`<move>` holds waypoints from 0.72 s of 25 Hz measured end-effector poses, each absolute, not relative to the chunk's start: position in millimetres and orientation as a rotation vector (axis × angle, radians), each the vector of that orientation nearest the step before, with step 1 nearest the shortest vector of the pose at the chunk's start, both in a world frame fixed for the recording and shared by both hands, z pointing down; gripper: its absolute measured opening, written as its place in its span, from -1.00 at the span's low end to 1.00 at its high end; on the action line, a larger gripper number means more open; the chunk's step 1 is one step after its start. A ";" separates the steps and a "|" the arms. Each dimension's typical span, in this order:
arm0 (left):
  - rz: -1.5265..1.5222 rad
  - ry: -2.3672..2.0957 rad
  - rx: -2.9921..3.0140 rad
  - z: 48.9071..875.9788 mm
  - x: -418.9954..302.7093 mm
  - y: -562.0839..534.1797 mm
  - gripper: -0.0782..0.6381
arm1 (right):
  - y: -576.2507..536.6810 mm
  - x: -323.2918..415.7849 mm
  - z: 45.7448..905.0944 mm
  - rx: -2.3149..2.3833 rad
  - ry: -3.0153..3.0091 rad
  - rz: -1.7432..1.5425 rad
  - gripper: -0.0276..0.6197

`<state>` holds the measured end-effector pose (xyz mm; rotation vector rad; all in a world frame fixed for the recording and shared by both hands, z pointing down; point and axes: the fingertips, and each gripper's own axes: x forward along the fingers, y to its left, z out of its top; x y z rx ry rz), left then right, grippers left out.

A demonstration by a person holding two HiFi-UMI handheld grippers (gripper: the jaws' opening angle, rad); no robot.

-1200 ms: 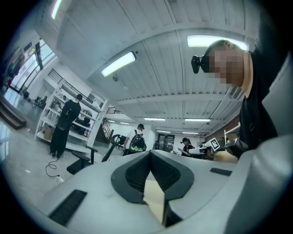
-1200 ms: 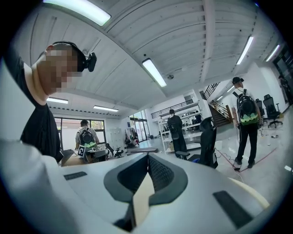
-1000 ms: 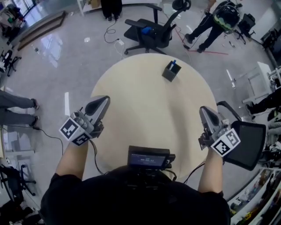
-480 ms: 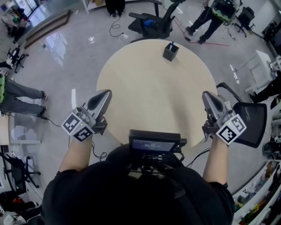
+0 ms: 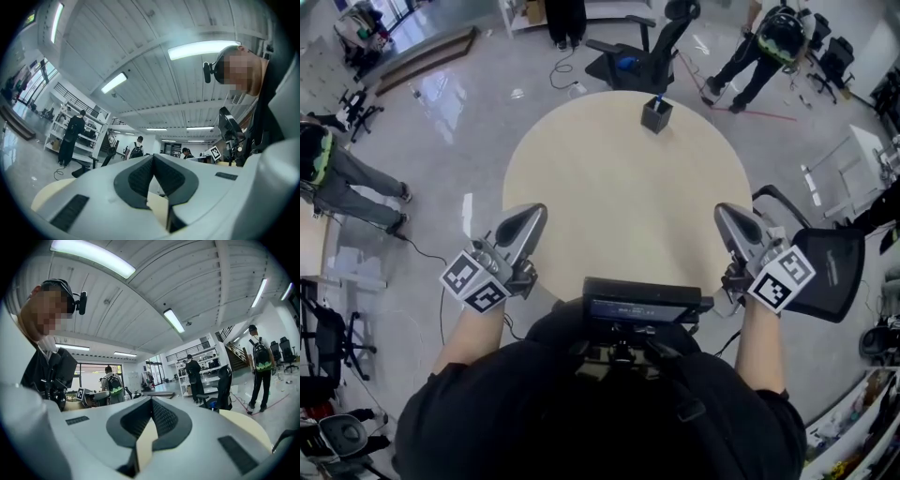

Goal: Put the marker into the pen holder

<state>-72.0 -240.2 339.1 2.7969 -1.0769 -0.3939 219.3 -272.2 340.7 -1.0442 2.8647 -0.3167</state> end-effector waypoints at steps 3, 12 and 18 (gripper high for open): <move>-0.407 -1.066 2.818 326.4 -73.8 -240.7 -0.78 | -271.2 217.9 329.5 -1.051 2.852 -0.270 -0.90; -0.413 -1.014 2.846 320.4 -81.3 -244.4 -0.78 | -262.4 202.7 323.6 -1.084 2.854 -0.198 -0.90; -0.428 -0.970 2.844 318.7 -95.8 -248.7 -0.78 | -258.1 192.8 325.0 -1.138 2.836 -0.202 -0.90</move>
